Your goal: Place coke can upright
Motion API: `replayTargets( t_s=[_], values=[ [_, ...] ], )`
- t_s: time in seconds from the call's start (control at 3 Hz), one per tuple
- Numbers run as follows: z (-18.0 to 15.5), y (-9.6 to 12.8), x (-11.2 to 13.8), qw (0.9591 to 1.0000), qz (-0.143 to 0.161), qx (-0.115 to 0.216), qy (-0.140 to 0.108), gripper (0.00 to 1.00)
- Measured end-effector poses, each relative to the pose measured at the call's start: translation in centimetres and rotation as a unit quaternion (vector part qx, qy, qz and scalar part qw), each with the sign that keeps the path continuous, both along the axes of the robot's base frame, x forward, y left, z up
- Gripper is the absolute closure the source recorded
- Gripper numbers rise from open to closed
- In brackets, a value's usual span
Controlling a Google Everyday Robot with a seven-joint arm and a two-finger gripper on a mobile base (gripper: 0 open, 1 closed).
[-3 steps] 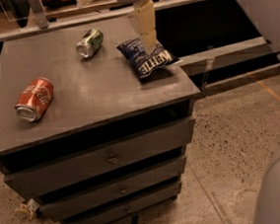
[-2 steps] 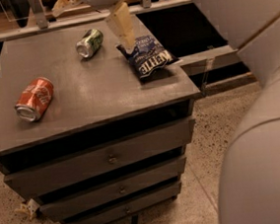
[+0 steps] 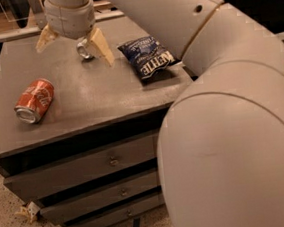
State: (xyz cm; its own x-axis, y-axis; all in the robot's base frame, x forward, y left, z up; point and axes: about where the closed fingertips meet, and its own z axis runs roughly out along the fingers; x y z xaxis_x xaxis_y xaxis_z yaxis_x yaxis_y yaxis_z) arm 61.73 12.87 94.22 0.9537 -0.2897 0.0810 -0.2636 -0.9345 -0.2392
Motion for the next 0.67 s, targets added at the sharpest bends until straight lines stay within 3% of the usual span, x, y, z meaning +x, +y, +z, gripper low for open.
replayTargets(
  t_s=[0.67],
  values=[
    [-3.9, 5.1, -0.5, 0.9972, 0.066, -0.008, 0.035, 0.0]
  ],
)
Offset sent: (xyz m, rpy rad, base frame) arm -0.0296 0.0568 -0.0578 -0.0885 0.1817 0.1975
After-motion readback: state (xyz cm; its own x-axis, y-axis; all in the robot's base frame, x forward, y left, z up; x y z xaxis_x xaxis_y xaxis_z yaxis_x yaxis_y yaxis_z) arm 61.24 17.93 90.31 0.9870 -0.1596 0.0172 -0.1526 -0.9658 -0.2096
